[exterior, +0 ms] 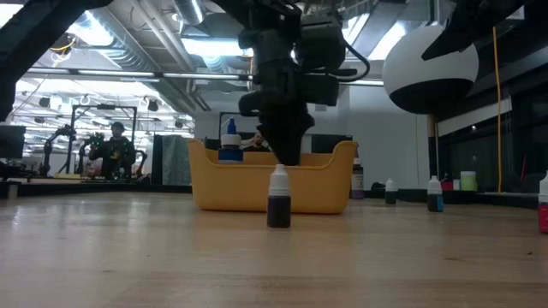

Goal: Pick & Place food coloring
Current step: Put the black food coloring bottle into the yellow bin

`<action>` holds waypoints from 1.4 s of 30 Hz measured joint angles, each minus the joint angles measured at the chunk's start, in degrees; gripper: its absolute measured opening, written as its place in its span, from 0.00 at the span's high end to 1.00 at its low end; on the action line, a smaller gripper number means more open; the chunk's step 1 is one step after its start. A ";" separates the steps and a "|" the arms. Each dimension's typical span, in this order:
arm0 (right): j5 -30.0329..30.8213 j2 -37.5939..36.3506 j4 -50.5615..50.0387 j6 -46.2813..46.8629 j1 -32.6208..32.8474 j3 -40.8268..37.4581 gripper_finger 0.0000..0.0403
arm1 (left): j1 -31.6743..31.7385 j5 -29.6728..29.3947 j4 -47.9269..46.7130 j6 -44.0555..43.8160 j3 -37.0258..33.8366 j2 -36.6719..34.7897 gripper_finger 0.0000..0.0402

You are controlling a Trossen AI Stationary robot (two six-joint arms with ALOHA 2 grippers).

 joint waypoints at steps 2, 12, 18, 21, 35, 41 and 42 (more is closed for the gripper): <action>0.00 -0.01 0.00 0.00 0.02 0.00 0.92 | 0.12 -0.44 0.63 -0.02 0.00 0.00 0.85; 0.00 -0.01 0.00 -0.04 0.00 0.00 0.92 | 0.50 -0.40 0.86 0.00 0.00 0.00 0.85; 0.00 0.01 -0.01 -0.04 0.00 0.00 0.92 | 0.50 -0.35 0.82 0.92 0.00 0.90 0.85; 0.00 0.01 -0.02 -0.06 0.00 0.00 0.92 | 0.52 -0.36 0.80 0.98 0.00 1.60 0.85; 0.02 0.01 -0.02 -0.07 0.00 0.00 0.92 | 0.52 -1.49 1.21 0.55 0.04 2.03 0.79; 0.02 0.00 -0.02 -0.07 0.00 0.00 0.92 | 0.48 -3.18 0.79 0.49 0.04 2.06 0.71; 0.02 -0.01 -0.02 -0.08 0.00 0.00 0.92 | 0.48 -3.59 0.44 0.51 0.04 2.01 0.70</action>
